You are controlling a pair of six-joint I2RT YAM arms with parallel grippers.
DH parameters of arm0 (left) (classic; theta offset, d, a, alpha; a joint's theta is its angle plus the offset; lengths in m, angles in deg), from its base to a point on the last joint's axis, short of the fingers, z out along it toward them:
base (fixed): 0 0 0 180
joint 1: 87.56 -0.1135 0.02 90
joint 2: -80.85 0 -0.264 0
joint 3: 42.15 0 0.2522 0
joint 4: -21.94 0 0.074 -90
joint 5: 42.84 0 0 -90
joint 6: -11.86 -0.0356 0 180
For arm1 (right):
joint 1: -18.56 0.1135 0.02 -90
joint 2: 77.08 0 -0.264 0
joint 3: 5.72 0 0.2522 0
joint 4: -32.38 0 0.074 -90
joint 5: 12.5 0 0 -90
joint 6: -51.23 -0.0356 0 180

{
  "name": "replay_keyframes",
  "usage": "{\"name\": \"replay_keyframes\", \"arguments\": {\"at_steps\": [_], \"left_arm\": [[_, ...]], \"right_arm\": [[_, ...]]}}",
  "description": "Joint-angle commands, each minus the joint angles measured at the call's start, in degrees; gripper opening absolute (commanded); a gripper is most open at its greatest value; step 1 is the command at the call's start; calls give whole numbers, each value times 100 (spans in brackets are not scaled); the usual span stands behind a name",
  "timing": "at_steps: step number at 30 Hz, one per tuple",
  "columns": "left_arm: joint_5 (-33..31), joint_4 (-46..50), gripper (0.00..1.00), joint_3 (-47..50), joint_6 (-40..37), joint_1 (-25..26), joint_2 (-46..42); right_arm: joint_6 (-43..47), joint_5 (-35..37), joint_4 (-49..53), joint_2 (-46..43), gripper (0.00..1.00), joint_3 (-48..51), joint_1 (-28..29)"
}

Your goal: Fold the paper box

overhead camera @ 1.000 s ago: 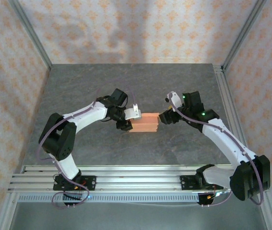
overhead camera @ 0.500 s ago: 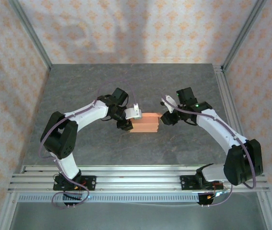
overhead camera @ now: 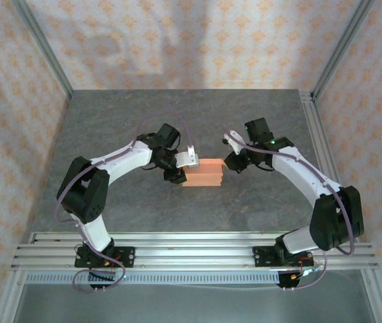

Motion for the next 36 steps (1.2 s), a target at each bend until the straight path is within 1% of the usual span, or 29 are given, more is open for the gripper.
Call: {"name": "replay_keyframes", "arguments": {"at_steps": [1, 2, 7, 10, 13, 18, 20, 22, 25, 28, 32, 36], "left_arm": [[-52, 361, 34, -119, -67, 3, 118], [-58, 353, 34, -113, -46, 6, 118], [-93, 326, 34, -104, 60, 11, 117], [-241, 168, 34, -100, 302, 53, 99], [-232, -61, 34, -78, 578, 82, 24], [-143, -509, 34, 67, 938, 131, -103], [-153, -485, 35, 37, 954, 174, -87], [-176, -457, 35, 6, 942, 220, -36], [-247, -400, 35, -94, 977, 279, 93], [-352, -340, 35, -216, 1054, 326, 224], [-350, -91, 35, -459, 1072, 339, 436], [-369, -225, 35, -404, 1079, 358, 481]], "right_arm": [[97, -130, 155, 68, 4, -230, 47], [97, -124, 170, 76, 0, -243, 52], [-116, 18, 67, -30, 0, -155, 109], [-715, 328, -269, -127, 0, -39, 209], [-1330, 600, -628, -301, 0, 183, 310], [-2253, 1408, -1156, -712, 0, 610, 414], [-2645, 1540, -1334, -831, 0, 725, 462], [-2791, 1611, -1368, -891, 0, 766, 571], [-3255, 2042, -1331, -862, 0, 736, 679], [-3589, 2226, -1467, -881, 0, 863, 746], [-3894, 2559, -1440, -914, 0, 975, 748], [-4122, 2750, -1470, -947, 0, 1117, 775]]}}
